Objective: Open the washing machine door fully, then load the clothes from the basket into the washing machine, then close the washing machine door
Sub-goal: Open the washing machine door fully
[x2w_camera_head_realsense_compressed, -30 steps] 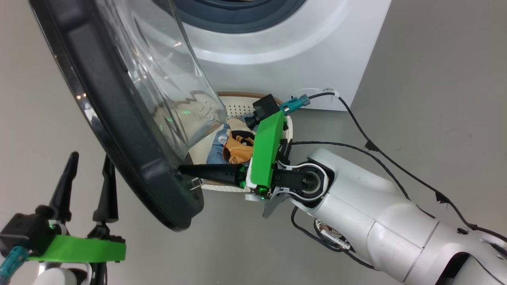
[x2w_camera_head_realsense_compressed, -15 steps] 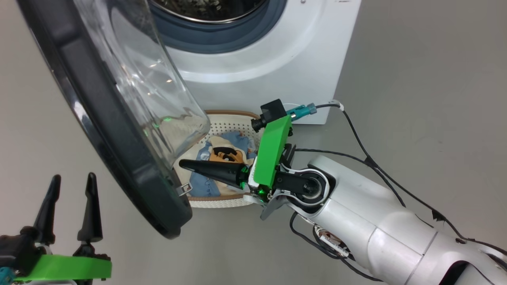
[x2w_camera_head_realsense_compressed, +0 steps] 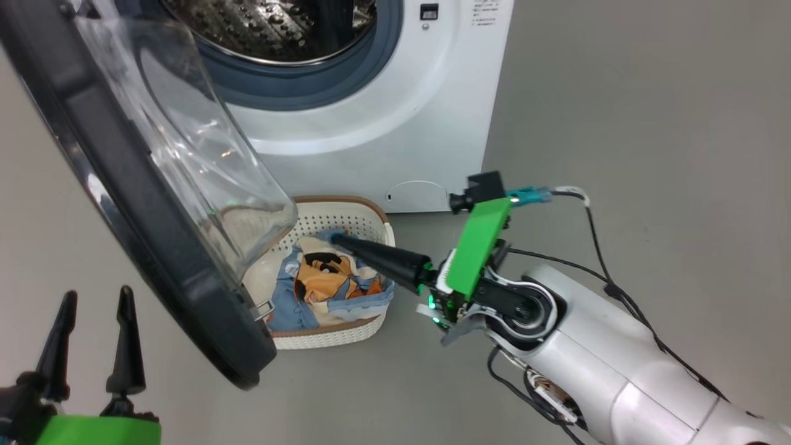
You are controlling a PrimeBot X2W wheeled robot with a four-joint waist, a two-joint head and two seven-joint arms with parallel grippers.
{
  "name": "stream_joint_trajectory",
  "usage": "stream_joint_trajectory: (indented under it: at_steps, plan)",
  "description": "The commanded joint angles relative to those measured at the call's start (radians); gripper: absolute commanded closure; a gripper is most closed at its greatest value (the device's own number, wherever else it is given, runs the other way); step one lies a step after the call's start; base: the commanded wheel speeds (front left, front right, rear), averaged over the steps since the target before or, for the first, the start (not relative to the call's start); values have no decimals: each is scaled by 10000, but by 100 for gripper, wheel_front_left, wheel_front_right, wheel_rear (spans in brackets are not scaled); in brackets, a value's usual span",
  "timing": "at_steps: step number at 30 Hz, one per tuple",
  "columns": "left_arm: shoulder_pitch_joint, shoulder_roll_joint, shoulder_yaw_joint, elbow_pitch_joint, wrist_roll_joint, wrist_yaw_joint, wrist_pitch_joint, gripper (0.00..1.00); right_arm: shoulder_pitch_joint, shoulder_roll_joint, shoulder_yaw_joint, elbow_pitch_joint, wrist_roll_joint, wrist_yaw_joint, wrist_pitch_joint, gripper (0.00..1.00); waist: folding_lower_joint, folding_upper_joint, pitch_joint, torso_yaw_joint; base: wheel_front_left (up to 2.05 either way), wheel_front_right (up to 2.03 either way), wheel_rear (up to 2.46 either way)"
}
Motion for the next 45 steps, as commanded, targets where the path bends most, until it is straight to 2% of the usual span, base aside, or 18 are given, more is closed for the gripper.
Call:
stream_joint_trajectory:
  at_steps: [1, 3, 4, 5, 14, 20, 25, 30, 38, 39, 45]
  plan:
    - [-62, 206, 403, -249, 75, -29, -92, 0, 241, 115, -134, -284, -153, 19, -142, 100, 0, 0, -109, -113, 0, 0, 0]
    - [43, 189, 489, -267, 120, -29, -92, 0, 478, -36, -387, -410, -407, 19, -592, 55, 0, 0, -185, -215, 0, 0, 0]
    - [101, 176, 540, -279, 143, -29, -92, 0, 590, -93, -501, -478, -552, 19, -827, 6, 0, 0, -217, -265, 0, 0, 0]
    - [159, 162, 586, -294, 162, -29, -92, 0, 700, -146, -626, -568, -706, 19, -1083, 0, 0, 0, -238, -308, 0, 0, 0]
    - [513, -104, 976, -392, 279, -29, -92, 0, 1423, -603, -1177, -1258, -3169, 19, -3969, 0, 0, 0, -403, -602, 0, 0, 0]
    - [607, -181, 987, -412, 345, -29, -92, 0, 1634, -785, -1410, -902, -4849, 19, -5756, 0, 0, 0, -519, -730, 0, 0, 0]
    - [731, -225, 1020, -430, 339, -29, -92, 0, 1957, -755, -2444, -499, -6126, 19, -6018, 0, 0, 0, -626, -832, 0, 0, 0]
    - [832, -245, 1031, -451, 359, -29, -92, 0, 2761, -445, -4457, -491, -8740, 19, -6028, 0, 0, 0, -657, -885, 0, 0, 0]
    - [904, -264, 1110, -515, 356, -29, -92, 0, 4407, 353, -7005, -1478, -12774, 19, -6030, 0, 0, 0, -619, -977, 0, 0, 0]
    - [906, -263, 1120, -516, 357, -29, -92, 0, 4746, 496, -7432, -1750, -13550, 19, -6030, 0, 0, 0, -610, -986, 0, 0, 0]
    - [894, -273, 1131, -511, 368, -29, -92, 0, 5465, 744, -8279, -2405, -15284, 19, -6031, 0, 0, 0, -612, -970, 0, 0, 0]
